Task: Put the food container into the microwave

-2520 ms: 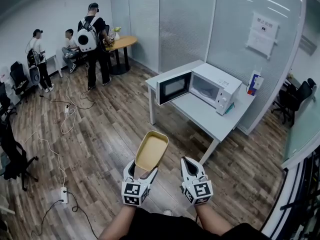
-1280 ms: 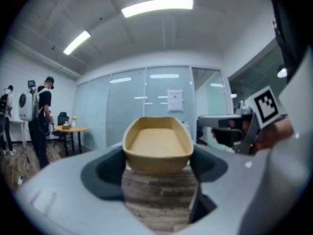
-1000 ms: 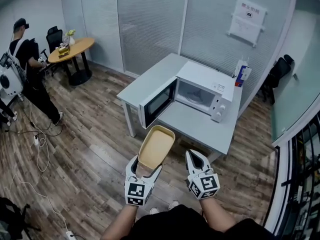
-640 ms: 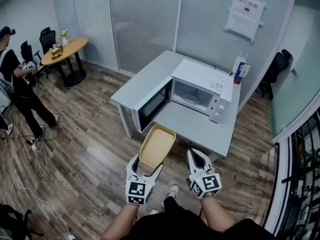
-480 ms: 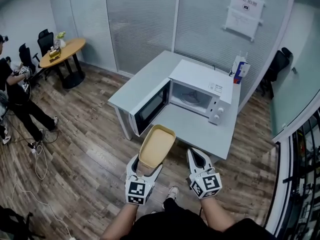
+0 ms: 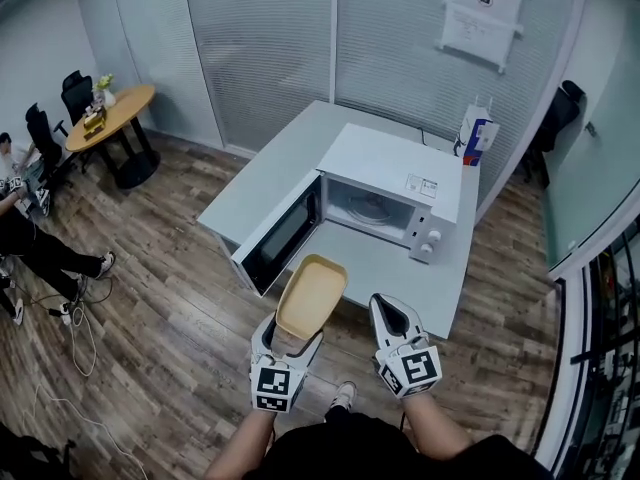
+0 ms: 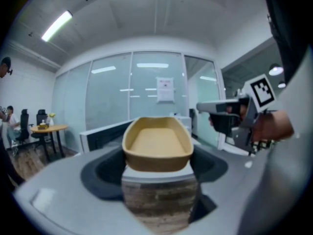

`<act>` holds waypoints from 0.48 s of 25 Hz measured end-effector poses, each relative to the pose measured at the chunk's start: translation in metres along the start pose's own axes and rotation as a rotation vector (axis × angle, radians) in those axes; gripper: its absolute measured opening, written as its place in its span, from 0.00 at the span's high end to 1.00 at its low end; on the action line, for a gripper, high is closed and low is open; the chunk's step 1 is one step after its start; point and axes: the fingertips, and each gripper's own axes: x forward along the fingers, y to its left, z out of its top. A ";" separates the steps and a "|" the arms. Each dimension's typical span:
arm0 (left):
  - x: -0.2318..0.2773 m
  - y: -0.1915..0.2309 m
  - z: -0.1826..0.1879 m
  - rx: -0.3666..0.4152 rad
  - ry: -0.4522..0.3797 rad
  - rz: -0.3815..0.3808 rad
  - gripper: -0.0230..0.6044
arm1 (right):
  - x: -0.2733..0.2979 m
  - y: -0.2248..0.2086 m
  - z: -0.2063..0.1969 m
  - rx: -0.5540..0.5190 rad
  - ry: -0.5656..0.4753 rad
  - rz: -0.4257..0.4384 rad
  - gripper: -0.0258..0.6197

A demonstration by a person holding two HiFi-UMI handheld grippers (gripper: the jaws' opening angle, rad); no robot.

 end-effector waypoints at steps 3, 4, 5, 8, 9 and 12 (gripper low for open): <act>0.021 -0.002 0.004 0.010 0.008 0.002 0.31 | 0.009 -0.016 -0.004 0.004 0.008 0.009 0.95; 0.027 -0.002 0.005 0.014 0.012 0.009 0.30 | 0.012 -0.020 -0.006 0.008 0.013 0.016 0.95; 0.033 -0.001 0.005 0.021 0.017 0.019 0.30 | 0.015 -0.022 -0.008 0.013 0.017 0.027 0.95; 0.049 0.004 0.006 0.034 0.032 0.044 0.30 | 0.023 -0.024 -0.009 0.013 0.018 0.063 0.95; 0.054 0.005 0.007 0.034 0.035 0.050 0.30 | 0.025 -0.025 -0.009 0.009 0.017 0.072 0.95; 0.066 0.009 0.007 0.034 0.043 0.062 0.30 | 0.031 -0.031 -0.010 0.001 0.019 0.079 0.95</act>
